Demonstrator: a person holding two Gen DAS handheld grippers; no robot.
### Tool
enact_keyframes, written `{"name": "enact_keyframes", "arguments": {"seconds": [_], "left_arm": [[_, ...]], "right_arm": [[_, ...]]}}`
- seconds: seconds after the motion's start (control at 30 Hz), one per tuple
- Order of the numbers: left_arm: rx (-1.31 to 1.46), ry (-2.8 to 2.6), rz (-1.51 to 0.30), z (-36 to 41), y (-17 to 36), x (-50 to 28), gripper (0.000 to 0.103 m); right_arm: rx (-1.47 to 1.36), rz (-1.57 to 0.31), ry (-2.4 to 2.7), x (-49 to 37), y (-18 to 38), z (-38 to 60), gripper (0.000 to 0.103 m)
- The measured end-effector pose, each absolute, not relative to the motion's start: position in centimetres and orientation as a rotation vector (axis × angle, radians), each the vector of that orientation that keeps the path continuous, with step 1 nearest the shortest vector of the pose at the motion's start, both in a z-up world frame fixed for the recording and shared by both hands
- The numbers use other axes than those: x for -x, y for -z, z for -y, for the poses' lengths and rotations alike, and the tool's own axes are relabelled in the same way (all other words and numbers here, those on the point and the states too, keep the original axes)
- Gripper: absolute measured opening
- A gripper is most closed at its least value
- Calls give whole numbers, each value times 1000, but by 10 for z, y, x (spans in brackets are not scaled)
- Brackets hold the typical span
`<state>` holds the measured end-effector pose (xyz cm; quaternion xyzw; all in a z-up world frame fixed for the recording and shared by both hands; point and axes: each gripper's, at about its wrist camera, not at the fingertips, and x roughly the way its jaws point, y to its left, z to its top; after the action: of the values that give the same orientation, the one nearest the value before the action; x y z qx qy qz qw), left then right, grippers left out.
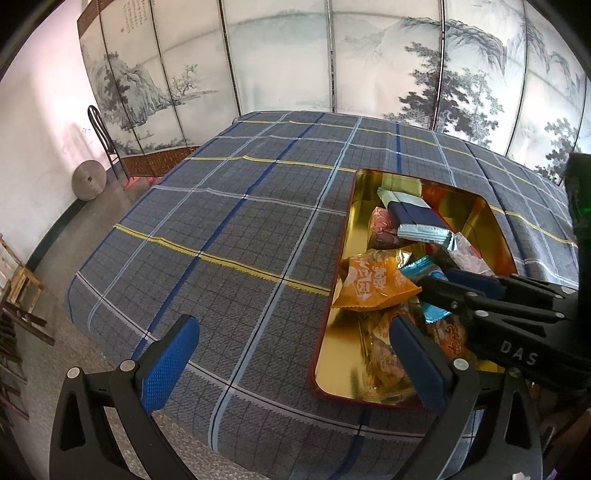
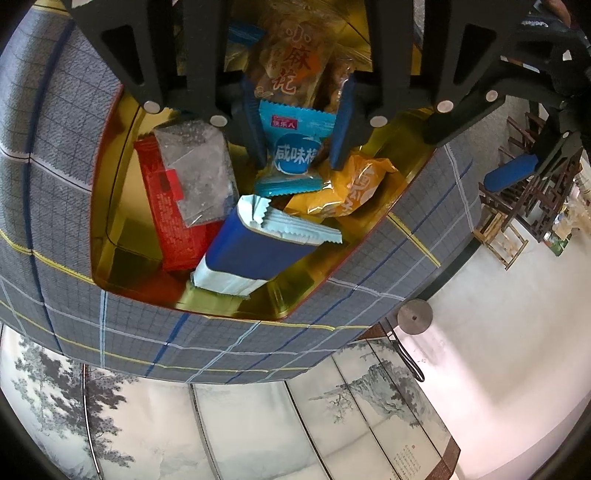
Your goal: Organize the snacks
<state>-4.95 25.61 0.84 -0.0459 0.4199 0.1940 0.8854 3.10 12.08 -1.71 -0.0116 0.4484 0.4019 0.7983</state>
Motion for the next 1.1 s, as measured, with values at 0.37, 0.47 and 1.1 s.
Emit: {"name": "enact_keyframes", "arguments": {"seconds": [0.37, 0.47, 1.1], "left_arm": [[82, -397, -831, -249, -21, 52, 102], [82, -388, -807, -245, -27, 56, 102], [66, -297, -576, -207, -104, 106, 102]], "right_arm": [[22, -764, -773, -3, -20, -82, 51], [14, -712, -748, 6, -31, -69, 52], [18, -558, -715, 59, -77, -20, 53]]}}
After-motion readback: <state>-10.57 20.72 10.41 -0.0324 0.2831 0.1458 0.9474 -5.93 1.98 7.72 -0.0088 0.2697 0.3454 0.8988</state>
